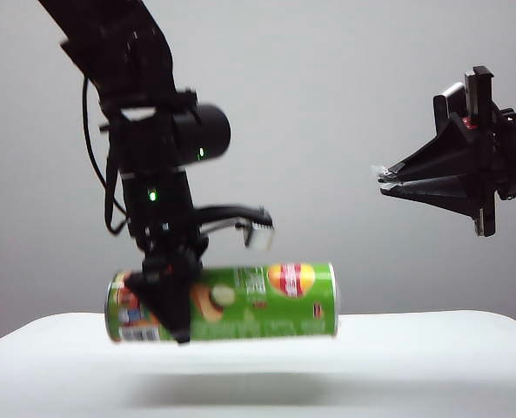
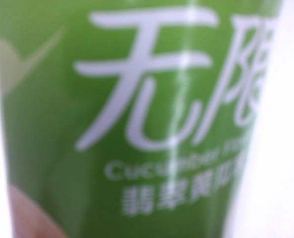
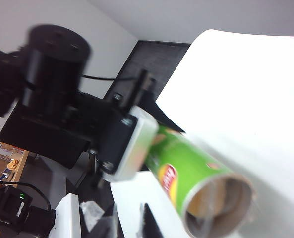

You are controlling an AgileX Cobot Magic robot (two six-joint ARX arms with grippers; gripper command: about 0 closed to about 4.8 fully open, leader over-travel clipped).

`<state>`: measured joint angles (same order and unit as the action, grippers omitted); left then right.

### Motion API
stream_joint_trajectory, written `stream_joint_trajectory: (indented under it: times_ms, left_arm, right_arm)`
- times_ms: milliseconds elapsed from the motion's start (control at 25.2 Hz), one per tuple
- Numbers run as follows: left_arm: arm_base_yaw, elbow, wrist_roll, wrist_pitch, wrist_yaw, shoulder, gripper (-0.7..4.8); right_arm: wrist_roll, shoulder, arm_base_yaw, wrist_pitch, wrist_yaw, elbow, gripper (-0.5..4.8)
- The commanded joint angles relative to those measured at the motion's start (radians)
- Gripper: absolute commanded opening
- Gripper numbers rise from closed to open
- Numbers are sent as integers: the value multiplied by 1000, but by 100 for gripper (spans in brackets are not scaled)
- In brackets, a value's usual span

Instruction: Pick up the green tub of chips from the desk, pull out the transparent container with the chips inside partially, and then place the chips back on the desk.

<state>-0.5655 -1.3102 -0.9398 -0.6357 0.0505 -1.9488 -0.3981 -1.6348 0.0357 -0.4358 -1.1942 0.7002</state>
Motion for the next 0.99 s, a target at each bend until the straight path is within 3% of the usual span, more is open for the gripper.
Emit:
stream_joint_trajectory:
  times_ms: [40,199,437,596,993]
  left_arm:
    - [10,-3,-3,-18,-13,61,278]
    - [15,-3,-2,-39,-12,141,278]
    - [13,-3,15,-44,75,192,278]
    - [10,-3,55,-50,115,192,278]
    - [-11,-3,57,-50,185,192,278]
  right_arm:
    - [7,3,0,0,12,2,63]
    - [41,3,0,32,14,2,95]
    - [51,3,28,20,-40,3,95]
    - [51,3,60,13,-39,3,95]
    - [51,3,96,12,-34,3,95]
